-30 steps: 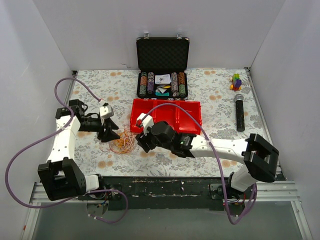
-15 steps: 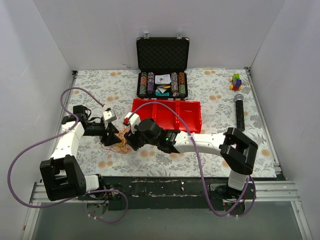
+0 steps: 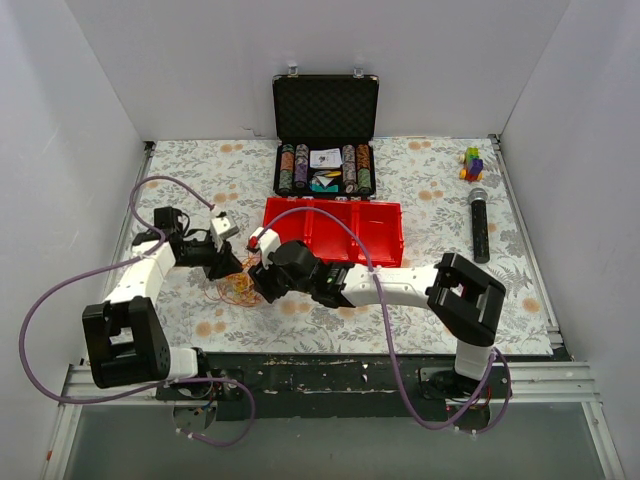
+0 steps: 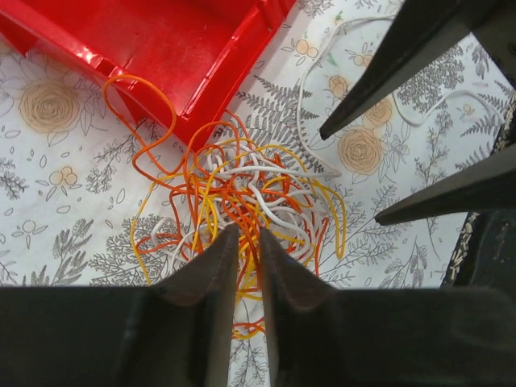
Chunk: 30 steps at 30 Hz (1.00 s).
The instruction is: Untangle the cables
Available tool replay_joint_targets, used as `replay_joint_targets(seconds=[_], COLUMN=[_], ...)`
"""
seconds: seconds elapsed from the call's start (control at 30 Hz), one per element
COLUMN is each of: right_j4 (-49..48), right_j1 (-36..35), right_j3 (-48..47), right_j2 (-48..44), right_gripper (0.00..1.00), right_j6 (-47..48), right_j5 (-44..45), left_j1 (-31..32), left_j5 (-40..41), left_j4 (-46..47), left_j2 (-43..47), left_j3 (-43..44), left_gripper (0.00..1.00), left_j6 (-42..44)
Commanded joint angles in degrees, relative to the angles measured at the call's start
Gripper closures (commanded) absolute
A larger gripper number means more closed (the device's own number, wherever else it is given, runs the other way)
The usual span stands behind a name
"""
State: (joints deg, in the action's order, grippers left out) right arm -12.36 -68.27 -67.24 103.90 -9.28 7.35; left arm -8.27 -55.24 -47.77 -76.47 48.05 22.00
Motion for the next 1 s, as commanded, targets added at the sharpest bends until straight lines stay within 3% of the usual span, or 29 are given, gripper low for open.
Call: replay_joint_targets(seconds=[0.0,0.03,0.4,0.57,0.7,0.8,0.97], right_j4=[-3.8,-3.9,-6.1,-7.8,-9.7,-10.3,-13.4], right_j1=[0.2,0.2,0.3,0.3,0.2,0.3,0.3], right_j3=[-0.3,-0.3,-2.4,-0.8,-1.6,-3.6,-3.5], right_j2=[1.4,1.7,2.1,1.0,0.5,0.7,-1.1], right_gripper=[0.41,0.41,0.38,0.37,0.32,0.28,0.26], right_j6=[-2.1,-2.1,-1.4,-2.4,-2.8,-2.8,-0.7], right_j5=[1.6,2.0,6.5,10.4,13.5,16.5,17.5], left_j1=[0.8,0.7,0.8,0.7,0.6,0.6,0.7], left_j5=[1.4,1.5,-3.7,-4.8,-6.7,-8.6,-9.6], left_j4=[4.3,3.1,-13.9,-6.2,-2.5,-8.3,-21.2], left_j2=[-0.2,-0.3,4.8,9.2,11.1,9.4,5.7], left_j3=[1.9,2.9,18.9,26.2,29.4,33.1,40.6], left_gripper=[0.93,1.0,1.0,1.0,1.0,1.0,1.0], left_j6=[-3.8,-3.9,-3.2,-17.2,-23.4,-22.3,-13.0])
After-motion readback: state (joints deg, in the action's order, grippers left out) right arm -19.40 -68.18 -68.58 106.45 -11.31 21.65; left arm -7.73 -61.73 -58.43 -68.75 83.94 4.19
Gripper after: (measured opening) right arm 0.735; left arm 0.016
